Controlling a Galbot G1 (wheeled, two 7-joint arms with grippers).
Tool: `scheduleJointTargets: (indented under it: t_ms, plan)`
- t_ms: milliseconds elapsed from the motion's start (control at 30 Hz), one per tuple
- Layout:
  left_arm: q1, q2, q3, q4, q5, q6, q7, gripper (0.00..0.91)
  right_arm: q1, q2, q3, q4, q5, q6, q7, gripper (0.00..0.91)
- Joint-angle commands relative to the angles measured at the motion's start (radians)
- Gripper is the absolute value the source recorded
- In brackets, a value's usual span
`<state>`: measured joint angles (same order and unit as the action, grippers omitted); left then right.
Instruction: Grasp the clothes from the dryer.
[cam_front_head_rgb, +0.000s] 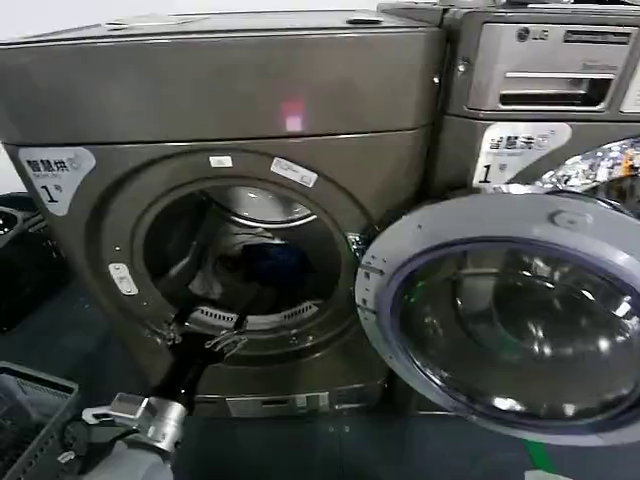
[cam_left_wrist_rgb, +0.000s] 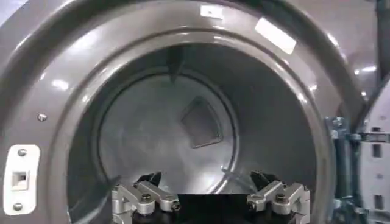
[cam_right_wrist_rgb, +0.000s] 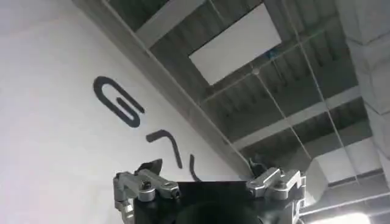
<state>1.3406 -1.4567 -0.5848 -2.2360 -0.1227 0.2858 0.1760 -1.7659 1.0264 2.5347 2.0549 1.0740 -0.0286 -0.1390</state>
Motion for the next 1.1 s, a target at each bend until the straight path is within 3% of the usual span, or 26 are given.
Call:
scheduleJointTargets:
  t_ms: [33, 1100]
  plan:
    - [-0.001, 0.003, 0.015, 0.001, 0.012, -0.006, -0.030, 0.907, -0.001, 0.000, 0.001, 0.000, 0.002, 0.002, -0.001, 0.907]
    - [-0.002, 0.000, 0.008, 0.009, 0.030, -0.005, -0.008, 0.907, 0.003, 0.006, 0.007, -0.005, 0.003, 0.000, -0.012, 0.907]
